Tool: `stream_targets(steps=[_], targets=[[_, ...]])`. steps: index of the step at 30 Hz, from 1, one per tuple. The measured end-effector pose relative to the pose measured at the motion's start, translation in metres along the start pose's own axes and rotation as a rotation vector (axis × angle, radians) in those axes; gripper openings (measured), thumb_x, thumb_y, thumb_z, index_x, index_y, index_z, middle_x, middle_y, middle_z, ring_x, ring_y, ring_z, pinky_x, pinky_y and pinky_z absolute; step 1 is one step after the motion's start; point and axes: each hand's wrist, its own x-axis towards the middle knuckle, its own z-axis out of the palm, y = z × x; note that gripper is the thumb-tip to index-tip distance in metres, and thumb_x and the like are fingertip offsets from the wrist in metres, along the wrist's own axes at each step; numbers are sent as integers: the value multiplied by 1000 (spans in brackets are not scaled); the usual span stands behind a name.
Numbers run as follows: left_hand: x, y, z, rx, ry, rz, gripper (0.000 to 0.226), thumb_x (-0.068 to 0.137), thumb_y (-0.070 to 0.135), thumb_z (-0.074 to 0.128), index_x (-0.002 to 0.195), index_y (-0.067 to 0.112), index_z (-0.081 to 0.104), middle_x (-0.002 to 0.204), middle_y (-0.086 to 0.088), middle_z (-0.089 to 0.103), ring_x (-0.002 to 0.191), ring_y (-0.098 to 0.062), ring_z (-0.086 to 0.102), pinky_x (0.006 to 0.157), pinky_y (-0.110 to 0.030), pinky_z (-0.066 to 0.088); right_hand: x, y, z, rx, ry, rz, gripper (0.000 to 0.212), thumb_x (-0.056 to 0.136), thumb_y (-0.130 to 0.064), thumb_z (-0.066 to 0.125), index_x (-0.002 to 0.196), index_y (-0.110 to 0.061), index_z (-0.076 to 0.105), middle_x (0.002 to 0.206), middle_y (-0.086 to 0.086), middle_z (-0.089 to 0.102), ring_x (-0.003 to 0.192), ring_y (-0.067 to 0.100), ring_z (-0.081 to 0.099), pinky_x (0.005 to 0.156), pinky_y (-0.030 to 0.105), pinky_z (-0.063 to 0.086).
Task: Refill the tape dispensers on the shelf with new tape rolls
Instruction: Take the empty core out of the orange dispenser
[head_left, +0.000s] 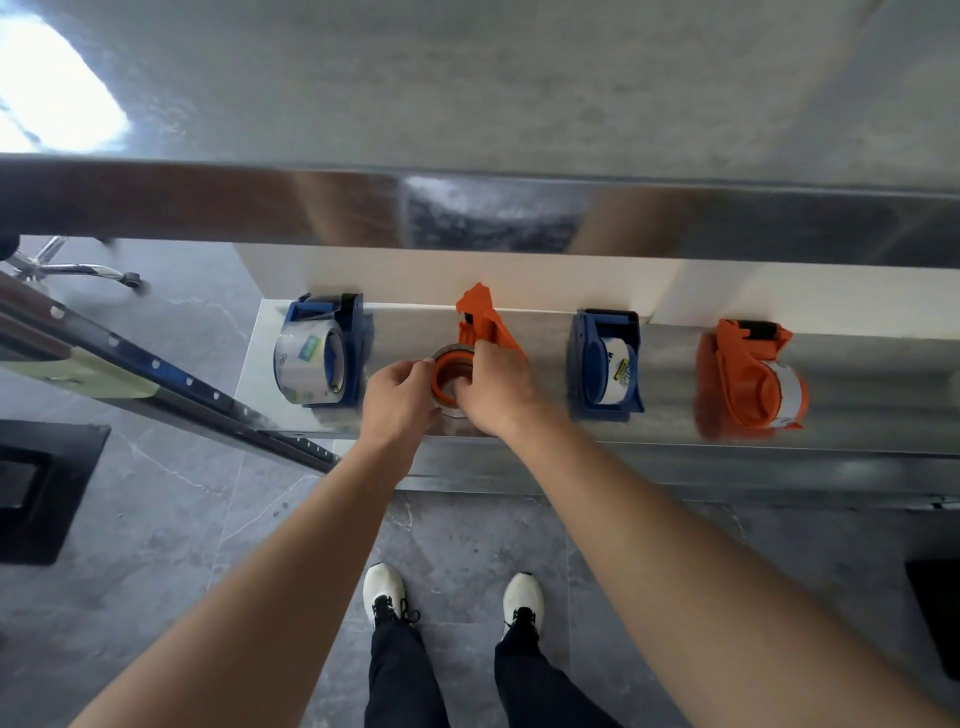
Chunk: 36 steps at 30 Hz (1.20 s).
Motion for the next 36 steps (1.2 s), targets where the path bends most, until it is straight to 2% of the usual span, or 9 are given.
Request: stream_targets(steps=[3, 7, 12, 16, 20, 24, 27, 32, 36], targets=[[-3, 3, 0, -31, 8, -3, 31, 105, 22, 54, 93, 8, 80, 98, -21, 79, 90, -34, 74, 94, -56, 62, 0, -1, -3, 1, 20, -4, 26, 99, -25, 64, 121, -11, 61, 107, 6, 70, 87, 21, 66, 69, 25, 48], [-8, 6, -3, -81, 33, 2, 31, 103, 19, 55, 94, 4, 80, 99, -23, 79, 104, -45, 74, 94, -61, 61, -6, -5, -10, 17, 49, -26, 24, 100, -27, 62, 119, -11, 60, 100, 3, 65, 85, 19, 64, 69, 24, 47], [-18, 18, -6, -135, 28, 4, 31, 104, 14, 52, 88, 5, 76, 94, -18, 80, 89, -27, 76, 89, -50, 66, -17, -10, -18, 39, 99, -77, 38, 101, -27, 62, 134, -10, 56, 121, 7, 69, 107, 25, 69, 81, 26, 52], [-26, 26, -9, -174, 47, 30, 31, 105, 13, 51, 86, 9, 75, 87, -7, 80, 88, -24, 77, 74, -36, 66, -25, -11, -27, 87, 132, -118, 52, 98, -28, 65, 145, -13, 49, 135, 8, 64, 119, 26, 64, 94, 31, 52], [-37, 36, -10, -198, 55, 71, 29, 105, 13, 49, 91, 11, 74, 93, -7, 79, 95, -25, 76, 79, -39, 64, -33, -13, -37, 83, 154, -153, 51, 96, -28, 64, 143, -16, 49, 130, 8, 66, 115, 27, 64, 96, 40, 56], [-54, 48, -8, -246, 63, 109, 34, 103, 9, 48, 82, 16, 75, 90, -5, 78, 97, -27, 74, 79, -39, 62, -43, -14, -51, 89, 187, -192, 43, 95, -23, 61, 137, -13, 54, 126, 9, 67, 112, 27, 64, 89, 36, 54], [-70, 55, -7, -267, 76, 146, 32, 103, 9, 49, 87, 16, 76, 93, -6, 78, 99, -27, 74, 72, -34, 61, -51, -13, -61, 100, 211, -225, 43, 95, -21, 60, 136, -12, 54, 127, 9, 65, 114, 28, 62, 84, 31, 46], [-96, 64, -6, -303, 84, 202, 28, 103, 11, 51, 98, 14, 78, 106, -11, 80, 110, -29, 75, 75, -32, 64, -71, -11, -73, 139, 240, -264, 45, 95, -23, 63, 138, -15, 51, 129, 6, 64, 114, 25, 62, 93, 39, 55], [-115, 70, -4, -321, 72, 253, 28, 103, 11, 50, 102, 17, 77, 109, -13, 78, 114, -31, 74, 74, -29, 63, -87, -11, -84, 208, 299, -272, 43, 94, -22, 64, 135, -14, 55, 126, 5, 66, 113, 24, 61, 95, 41, 54]])
